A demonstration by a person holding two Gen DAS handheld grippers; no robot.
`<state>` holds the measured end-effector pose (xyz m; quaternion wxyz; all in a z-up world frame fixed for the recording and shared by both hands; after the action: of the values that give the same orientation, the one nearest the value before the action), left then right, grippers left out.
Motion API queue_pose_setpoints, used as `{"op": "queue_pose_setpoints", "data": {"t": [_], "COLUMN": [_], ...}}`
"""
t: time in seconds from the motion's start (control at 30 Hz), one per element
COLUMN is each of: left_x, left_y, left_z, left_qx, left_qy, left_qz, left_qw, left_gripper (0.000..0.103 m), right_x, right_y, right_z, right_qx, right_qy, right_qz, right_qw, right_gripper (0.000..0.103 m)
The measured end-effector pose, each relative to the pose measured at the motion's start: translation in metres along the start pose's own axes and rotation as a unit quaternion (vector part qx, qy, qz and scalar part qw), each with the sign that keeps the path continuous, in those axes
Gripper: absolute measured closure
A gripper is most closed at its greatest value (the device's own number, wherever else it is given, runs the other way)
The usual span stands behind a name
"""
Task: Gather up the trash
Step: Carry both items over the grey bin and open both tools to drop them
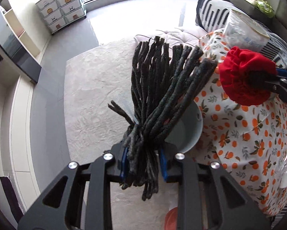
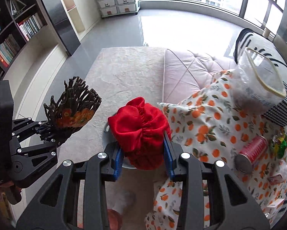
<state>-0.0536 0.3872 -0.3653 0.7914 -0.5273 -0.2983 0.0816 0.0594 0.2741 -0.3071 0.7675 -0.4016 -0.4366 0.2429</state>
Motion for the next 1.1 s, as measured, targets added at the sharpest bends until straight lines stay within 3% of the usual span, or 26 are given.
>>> {"op": "queue_pose_setpoints", "data": {"t": [0.13, 0.2, 0.27, 0.37, 0.57, 0.9, 1.1], "left_x": [-0.009, -0.013, -0.018, -0.022, -0.018, 0.008, 0.02], "left_y": [0.022, 0.032, 0.042, 0.05, 0.054, 0.06, 0.07], "left_z": [0.031, 0.04, 0.044, 0.045, 0.033, -0.019, -0.044], "left_qx": [0.009, 0.011, 0.01, 0.009, -0.002, -0.035, -0.046], "left_qy": [-0.025, -0.033, -0.04, -0.043, -0.036, 0.006, 0.016], "left_qz": [0.015, 0.023, 0.031, 0.037, 0.036, 0.017, 0.008], "left_qw": [0.9995, 0.9991, 0.9987, 0.9984, 0.9987, 0.9992, 0.9988], "left_gripper": [0.076, 0.076, 0.076, 0.076, 0.076, 0.075, 0.066], "right_x": [0.01, 0.011, 0.01, 0.011, 0.008, 0.003, -0.003], "right_y": [0.044, 0.064, 0.082, 0.093, 0.093, 0.061, 0.051], "right_z": [0.019, 0.025, 0.032, 0.035, 0.024, -0.004, -0.022], "right_qx": [0.009, 0.005, -0.006, -0.019, -0.018, -0.041, -0.051], "right_qy": [-0.017, -0.025, -0.042, -0.06, -0.05, -0.024, 0.01], "right_qz": [0.018, 0.031, 0.041, 0.04, 0.042, 0.026, 0.017], "right_qw": [1.0, 0.999, 0.998, 0.997, 0.998, 0.999, 0.998], "right_gripper": [0.066, 0.059, 0.044, 0.039, 0.039, 0.039, 0.039]}}
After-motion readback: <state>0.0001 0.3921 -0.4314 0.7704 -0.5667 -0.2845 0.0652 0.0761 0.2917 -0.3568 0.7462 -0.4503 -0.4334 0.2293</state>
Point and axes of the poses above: each gripper's, at about its wrist camera, not at the fingertips, and y roughly the way its jaws point, z to its left, x to its top, the point moved 1 cm from there along y, roughly the way its jaws point, and after that the axes turned 13 degrees about x, right-handed, at the moved point
